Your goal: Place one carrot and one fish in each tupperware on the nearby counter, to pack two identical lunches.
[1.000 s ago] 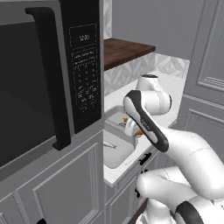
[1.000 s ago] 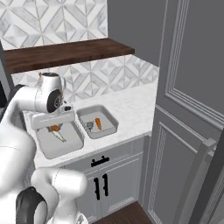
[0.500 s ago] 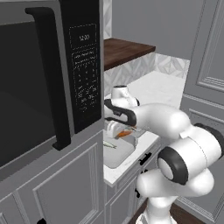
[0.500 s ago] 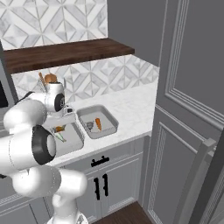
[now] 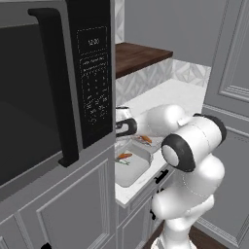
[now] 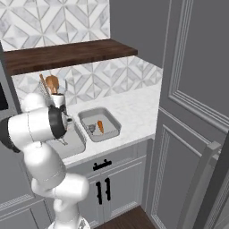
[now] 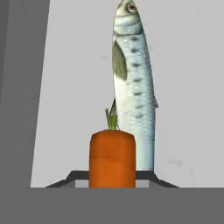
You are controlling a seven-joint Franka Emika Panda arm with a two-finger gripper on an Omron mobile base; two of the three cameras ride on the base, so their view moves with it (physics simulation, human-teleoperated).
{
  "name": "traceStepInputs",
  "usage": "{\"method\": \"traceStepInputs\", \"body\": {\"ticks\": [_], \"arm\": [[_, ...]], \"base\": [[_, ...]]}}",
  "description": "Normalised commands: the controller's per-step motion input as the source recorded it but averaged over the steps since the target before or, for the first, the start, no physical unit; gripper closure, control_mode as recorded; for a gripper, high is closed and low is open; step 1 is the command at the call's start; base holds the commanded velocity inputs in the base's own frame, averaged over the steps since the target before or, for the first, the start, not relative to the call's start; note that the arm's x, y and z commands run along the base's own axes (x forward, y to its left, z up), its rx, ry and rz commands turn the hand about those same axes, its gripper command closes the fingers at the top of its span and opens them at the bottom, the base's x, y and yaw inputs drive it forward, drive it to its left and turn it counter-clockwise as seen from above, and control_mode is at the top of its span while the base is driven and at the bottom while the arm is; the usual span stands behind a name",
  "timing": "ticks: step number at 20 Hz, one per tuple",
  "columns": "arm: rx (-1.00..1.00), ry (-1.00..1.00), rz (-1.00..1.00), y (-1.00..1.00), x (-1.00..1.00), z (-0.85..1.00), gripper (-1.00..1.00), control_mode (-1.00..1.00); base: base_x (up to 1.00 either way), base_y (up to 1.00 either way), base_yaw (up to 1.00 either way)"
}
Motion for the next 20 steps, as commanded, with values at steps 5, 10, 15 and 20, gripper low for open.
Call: {"method": "traceStepInputs", "body": {"ticks": [5, 10, 15, 20], "arm": [[0.0, 0.0, 0.0, 0.15, 0.8, -0.78, 1.0, -1.0], [0.0, -0.09, 0.0, 0.1, 0.15, -0.08, 1.0, -1.0], [0.01, -0.17, 0.0, 0.05, -0.49, -0.03, 1.0, -1.0], [0.01, -0.04, 0.0, -0.08, -0.12, 0.0, -1.0, -1.0]], "base": [[0.0, 0.0, 0.0], [0.0, 0.0, 0.0], [0.0, 0.0, 0.0], [0.0, 0.0, 0.0]]}}
